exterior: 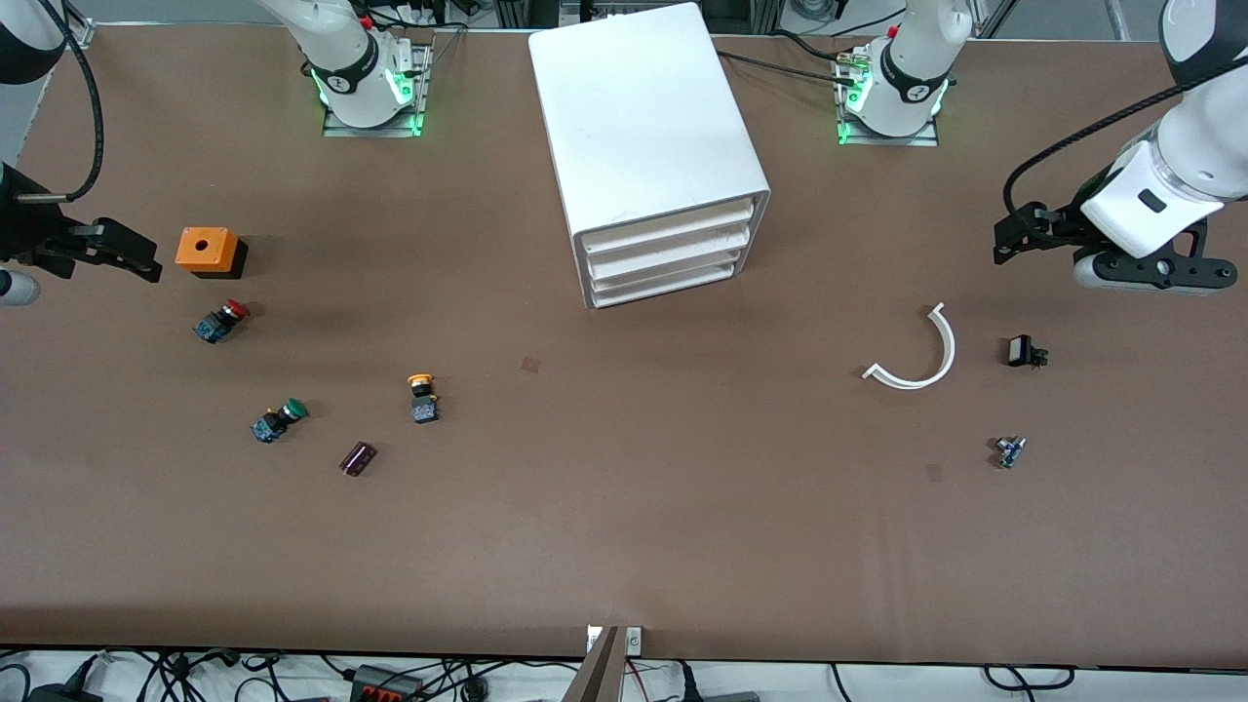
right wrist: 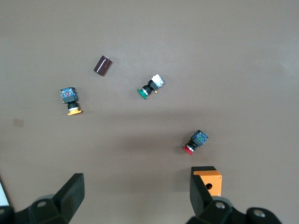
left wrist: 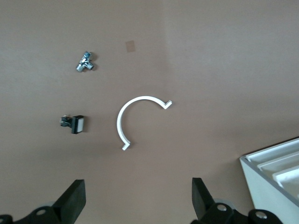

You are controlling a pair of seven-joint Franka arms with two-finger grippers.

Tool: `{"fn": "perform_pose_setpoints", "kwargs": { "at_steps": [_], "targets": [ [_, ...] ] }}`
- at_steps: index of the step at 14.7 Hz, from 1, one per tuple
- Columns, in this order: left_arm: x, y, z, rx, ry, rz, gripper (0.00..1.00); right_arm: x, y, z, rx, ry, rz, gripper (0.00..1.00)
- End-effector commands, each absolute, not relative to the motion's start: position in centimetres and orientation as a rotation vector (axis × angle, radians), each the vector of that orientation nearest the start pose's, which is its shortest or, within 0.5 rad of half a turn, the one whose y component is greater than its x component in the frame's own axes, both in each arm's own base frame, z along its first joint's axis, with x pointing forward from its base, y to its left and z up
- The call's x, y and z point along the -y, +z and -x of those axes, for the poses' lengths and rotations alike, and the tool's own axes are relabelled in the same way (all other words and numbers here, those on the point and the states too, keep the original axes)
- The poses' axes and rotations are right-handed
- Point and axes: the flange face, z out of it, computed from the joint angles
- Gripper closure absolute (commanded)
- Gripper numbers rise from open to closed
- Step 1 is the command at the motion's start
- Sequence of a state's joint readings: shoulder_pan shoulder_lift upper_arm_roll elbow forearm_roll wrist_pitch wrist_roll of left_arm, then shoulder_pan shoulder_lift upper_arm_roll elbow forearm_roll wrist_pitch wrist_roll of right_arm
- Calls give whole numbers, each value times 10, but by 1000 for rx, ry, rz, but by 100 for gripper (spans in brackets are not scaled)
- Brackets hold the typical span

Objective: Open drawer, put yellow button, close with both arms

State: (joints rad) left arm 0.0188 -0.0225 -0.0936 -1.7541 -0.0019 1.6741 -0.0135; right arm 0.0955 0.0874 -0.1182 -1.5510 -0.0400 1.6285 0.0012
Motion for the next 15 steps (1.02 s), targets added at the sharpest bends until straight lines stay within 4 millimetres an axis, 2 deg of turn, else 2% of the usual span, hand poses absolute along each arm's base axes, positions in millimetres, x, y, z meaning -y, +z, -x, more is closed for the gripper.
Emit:
{"fn": "perform_pose_setpoints", "kwargs": {
  "at_steps": [1, 7, 15],
  "targets": [
    [47, 582, -544, -142, 51, 3105, 0, 16, 595, -577, -19, 6, 3207, 0],
    [48, 583, -543, -141, 62, 3106, 0, 12, 603, -574, 14, -9, 3202, 0],
    [51, 584, -544, -136, 63, 3111, 0, 10, 596, -575, 24, 25, 3195, 0]
  ]
}}
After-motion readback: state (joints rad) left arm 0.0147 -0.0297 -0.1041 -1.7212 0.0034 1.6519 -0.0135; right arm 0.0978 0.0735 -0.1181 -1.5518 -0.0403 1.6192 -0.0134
